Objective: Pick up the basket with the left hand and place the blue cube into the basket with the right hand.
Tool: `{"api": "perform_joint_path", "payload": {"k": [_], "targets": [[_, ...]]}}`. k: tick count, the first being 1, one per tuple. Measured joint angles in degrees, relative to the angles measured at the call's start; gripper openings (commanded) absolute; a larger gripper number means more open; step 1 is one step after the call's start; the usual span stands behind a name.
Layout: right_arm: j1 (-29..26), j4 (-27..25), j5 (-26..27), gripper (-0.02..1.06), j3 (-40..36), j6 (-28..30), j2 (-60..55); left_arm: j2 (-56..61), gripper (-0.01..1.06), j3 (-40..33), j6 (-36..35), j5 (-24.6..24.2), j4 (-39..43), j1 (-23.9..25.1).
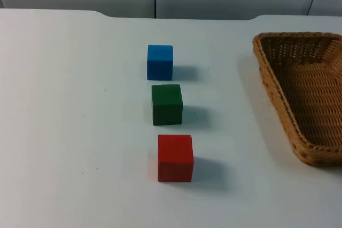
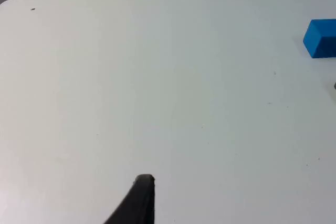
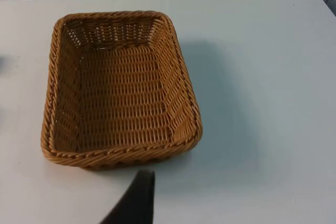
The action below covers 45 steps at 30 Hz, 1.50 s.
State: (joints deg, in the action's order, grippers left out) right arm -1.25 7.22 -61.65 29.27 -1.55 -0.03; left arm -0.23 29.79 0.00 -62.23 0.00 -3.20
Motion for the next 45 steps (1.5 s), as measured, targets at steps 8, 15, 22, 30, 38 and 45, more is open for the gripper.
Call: {"api": "perform_joint_path", "payload": {"k": [8,15,22,30,38,45], "targets": [[0.0,0.0,0.0,1.04,0.0,0.0,0.0,0.0,1.05,1.64,0.0,0.11,-0.83,0.0],[0.0,0.0,0.0,1.04,0.0,0.0,0.0,-2.03,1.05,7.21,0.0,1.24,-0.83,0.0],[0.0,0.0,0.0,1.04,0.0,0.0,0.0,-8.44,1.05,11.31,0.0,3.85,-0.83,0.0],[0.0,0.0,0.0,1.04,0.0,0.0,0.0,-19.05,1.05,14.1,0.0,7.93,-2.24,0.0],[0.0,0.0,0.0,1.04,0.0,0.0,0.0,-31.77,1.05,15.0,8.83,15.43,-15.92,0.0],[0.0,0.0,0.0,1.04,0.0,0.0,0.0,-41.75,1.05,15.0,23.49,19.4,-34.26,0.0]]}}
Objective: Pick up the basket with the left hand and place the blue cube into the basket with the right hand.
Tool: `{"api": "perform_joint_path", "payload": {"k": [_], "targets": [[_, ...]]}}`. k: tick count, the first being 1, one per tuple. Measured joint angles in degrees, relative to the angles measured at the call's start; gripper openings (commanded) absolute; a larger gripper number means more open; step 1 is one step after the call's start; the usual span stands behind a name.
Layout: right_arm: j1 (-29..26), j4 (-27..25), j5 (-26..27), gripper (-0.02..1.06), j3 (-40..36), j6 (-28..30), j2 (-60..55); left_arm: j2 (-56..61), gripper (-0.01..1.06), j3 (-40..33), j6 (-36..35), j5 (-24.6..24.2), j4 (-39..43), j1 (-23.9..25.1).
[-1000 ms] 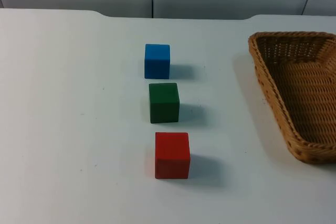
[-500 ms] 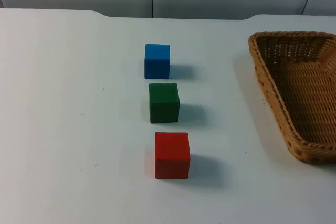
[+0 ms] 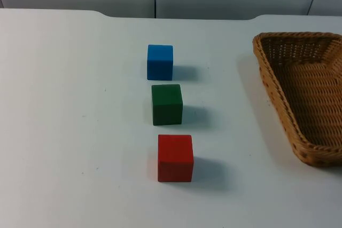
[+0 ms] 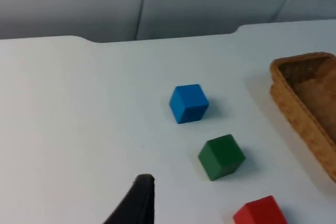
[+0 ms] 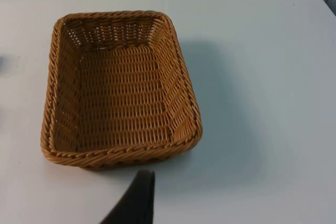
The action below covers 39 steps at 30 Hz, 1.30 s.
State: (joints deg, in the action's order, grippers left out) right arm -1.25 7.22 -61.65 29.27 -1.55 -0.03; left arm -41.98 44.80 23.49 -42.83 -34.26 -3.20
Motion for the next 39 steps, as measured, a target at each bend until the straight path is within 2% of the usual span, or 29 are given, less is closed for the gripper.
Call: {"api": "perform_joint_path", "payload": {"k": [1,10,14,20,27,31,35,39], "targets": [[0.0,0.0,0.0,1.04,0.0,0.0,0.0,0.0,1.05,0.0,0.0,0.0,0.0,0.0],[0.0,0.0,0.0,1.04,0.0,0.0,0.0,-13.58,1.05,0.0,18.23,2.21,-21.37,0.0],[0.0,0.0,0.0,1.04,0.0,0.0,0.0,-18.16,1.05,0.48,22.43,2.34,-26.4,-0.12],[0.0,0.0,0.0,1.04,0.0,0.0,0.0,-24.25,1.05,3.69,23.49,2.34,-28.39,-1.01],[0.0,0.0,0.0,1.04,0.0,0.0,0.0,-32.3,1.05,12.48,23.99,2.6,-28.7,-7.38],[0.0,0.0,0.0,1.04,0.0,0.0,0.0,-35.58,1.05,15.57,23.99,4.25,-28.73,-11.25],[0.0,0.0,0.0,1.04,0.0,0.0,0.0,-40.01,1.05,18.64,23.56,8.09,-28.81,-16.34],[0.0,0.0,0.0,1.04,0.0,0.0,0.0,-43.45,1.05,20.43,23.23,10.97,-28.81,-18.89]]}}
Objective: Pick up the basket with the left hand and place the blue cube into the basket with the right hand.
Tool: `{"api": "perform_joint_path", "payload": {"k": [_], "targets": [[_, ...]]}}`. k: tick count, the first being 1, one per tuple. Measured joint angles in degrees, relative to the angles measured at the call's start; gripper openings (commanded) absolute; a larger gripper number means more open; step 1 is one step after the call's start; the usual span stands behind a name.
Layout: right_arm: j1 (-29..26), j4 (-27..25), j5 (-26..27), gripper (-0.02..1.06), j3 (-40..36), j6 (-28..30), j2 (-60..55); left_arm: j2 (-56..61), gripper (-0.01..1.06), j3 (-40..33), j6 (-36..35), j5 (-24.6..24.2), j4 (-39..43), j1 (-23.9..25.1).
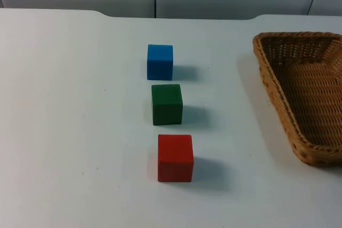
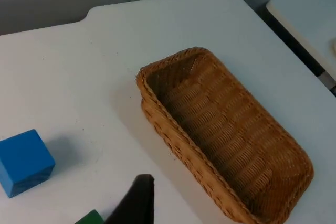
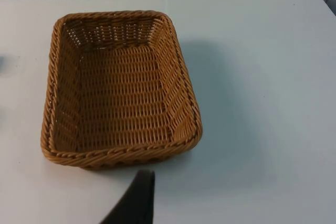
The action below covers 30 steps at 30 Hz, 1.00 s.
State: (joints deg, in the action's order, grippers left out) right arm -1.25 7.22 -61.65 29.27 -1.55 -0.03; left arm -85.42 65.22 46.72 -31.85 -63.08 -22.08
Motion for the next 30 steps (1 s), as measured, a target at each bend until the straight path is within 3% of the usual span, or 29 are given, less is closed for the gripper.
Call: {"api": "perform_joint_path", "payload": {"k": [6,21,30], "targets": [[0.0,0.0,0.0,1.04,0.0,0.0,0.0,-6.22,1.05,2.88,-0.75,2.69,0.0,-1.9],[0.0,0.0,0.0,1.04,0.0,0.0,0.0,-20.09,1.05,12.48,-3.61,3.16,-0.3,-2.01],[0.0,0.0,0.0,1.04,0.0,0.0,0.0,-32.47,1.04,21.18,-6.1,3.27,-0.08,-7.82]]}}
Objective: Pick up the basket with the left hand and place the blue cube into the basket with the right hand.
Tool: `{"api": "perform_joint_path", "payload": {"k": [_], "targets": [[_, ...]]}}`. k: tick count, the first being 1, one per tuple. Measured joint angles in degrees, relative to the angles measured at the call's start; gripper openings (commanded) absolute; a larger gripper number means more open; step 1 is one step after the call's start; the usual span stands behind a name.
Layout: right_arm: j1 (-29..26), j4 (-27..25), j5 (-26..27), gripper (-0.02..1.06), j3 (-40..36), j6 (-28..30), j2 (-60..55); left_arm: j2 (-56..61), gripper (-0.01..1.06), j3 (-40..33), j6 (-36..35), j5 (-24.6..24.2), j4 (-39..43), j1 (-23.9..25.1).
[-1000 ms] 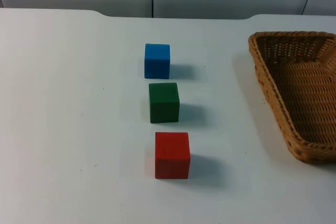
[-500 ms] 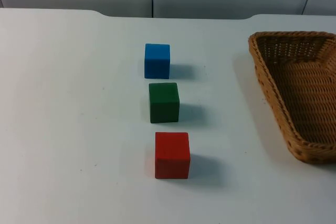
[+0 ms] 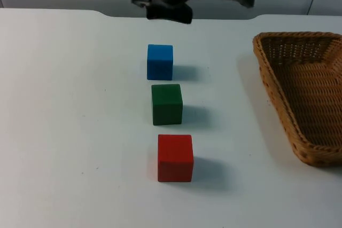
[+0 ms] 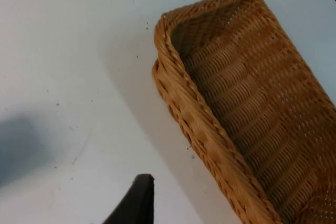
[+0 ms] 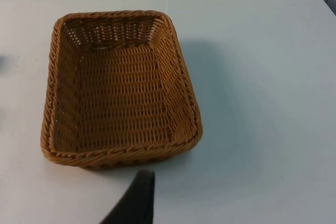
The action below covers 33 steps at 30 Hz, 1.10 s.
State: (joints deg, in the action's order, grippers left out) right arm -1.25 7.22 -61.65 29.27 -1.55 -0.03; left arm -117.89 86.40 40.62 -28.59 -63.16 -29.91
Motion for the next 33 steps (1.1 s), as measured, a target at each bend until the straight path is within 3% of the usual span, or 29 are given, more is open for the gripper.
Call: {"api": "perform_joint_path", "payload": {"k": [6,15,20,33], "targets": [[0.0,0.0,0.0,1.04,0.0,0.0,0.0,-5.99,1.04,5.39,-3.14,0.0,2.14,-3.06],[0.0,0.0,0.0,1.04,0.0,0.0,0.0,-16.26,1.04,17.56,-20.32,-0.49,17.26,-6.97],[0.0,0.0,0.0,1.04,0.0,0.0,0.0,-20.25,1.04,22.14,-26.45,-1.63,22.39,-7.82],[0.0,0.0,0.0,1.04,0.0,0.0,0.0,-26.16,1.04,27.33,-30.27,-3.53,23.22,-8.24]]}}
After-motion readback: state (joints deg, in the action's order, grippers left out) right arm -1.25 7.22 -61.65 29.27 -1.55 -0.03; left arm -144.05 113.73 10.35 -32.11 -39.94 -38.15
